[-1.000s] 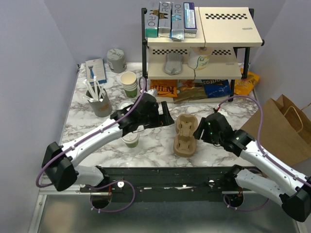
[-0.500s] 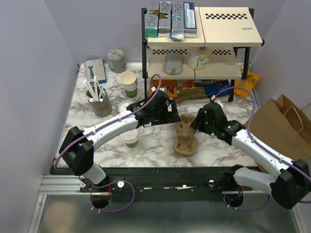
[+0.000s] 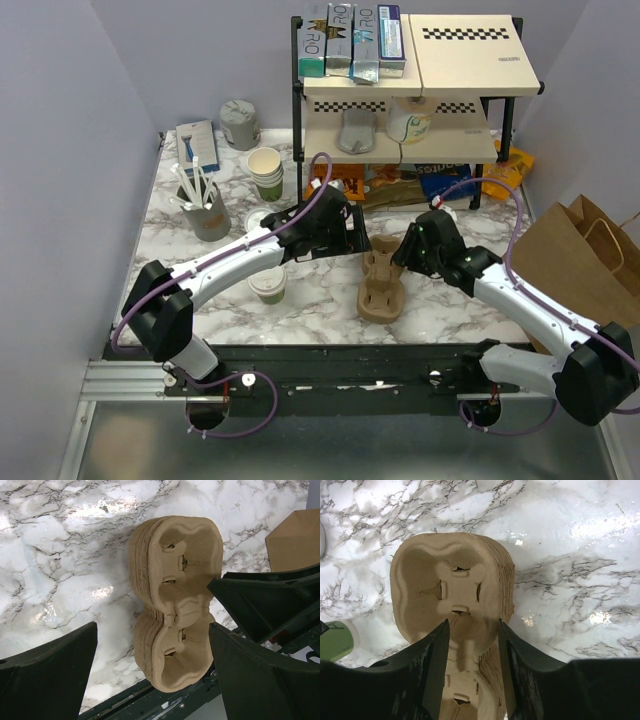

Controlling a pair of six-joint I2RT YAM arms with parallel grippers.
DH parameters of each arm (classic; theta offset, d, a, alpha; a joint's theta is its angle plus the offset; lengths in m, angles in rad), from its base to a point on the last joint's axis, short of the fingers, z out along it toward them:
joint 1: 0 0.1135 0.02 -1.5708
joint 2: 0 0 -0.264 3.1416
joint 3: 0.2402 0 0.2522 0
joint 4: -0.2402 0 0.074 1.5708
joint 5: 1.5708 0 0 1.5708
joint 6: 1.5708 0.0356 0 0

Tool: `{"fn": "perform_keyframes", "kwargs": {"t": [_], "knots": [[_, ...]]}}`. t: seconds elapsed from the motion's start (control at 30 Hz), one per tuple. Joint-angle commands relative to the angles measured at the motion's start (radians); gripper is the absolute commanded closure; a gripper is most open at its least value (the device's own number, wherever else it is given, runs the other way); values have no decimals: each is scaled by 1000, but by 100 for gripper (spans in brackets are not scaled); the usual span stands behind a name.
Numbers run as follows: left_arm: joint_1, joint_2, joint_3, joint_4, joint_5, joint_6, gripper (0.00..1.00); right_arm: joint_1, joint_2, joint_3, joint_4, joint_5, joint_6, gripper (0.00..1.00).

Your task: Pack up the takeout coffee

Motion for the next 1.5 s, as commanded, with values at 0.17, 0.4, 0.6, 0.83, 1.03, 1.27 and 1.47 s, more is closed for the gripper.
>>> {"fn": "perform_keyframes", "kwargs": {"t": [0.17,0.4,0.6,0.83,1.03,1.27,1.47], "knots": [[-5,37,-2,61,41,0,1,-4,8,32,-15,35,-19,49],[-3,49,1,63,39,4,1,-4,5,35,-30,78,-10,49],[-5,67,3,89,65,6,1,-6,-8,41,-41,96,-28,51],[-3,72,4,90,70,10,1,-3,31,55,-35,69,-32,51],[-5,80,9,87,70,12,1,-3,47,62,-41,81,-36,52],[-3,77,14,83,67,15,1,-3,69,69,-39,73,-42,56],[-5,80,18,76,65,23,1,-3,71,72,-38,75,-47,64]]}}
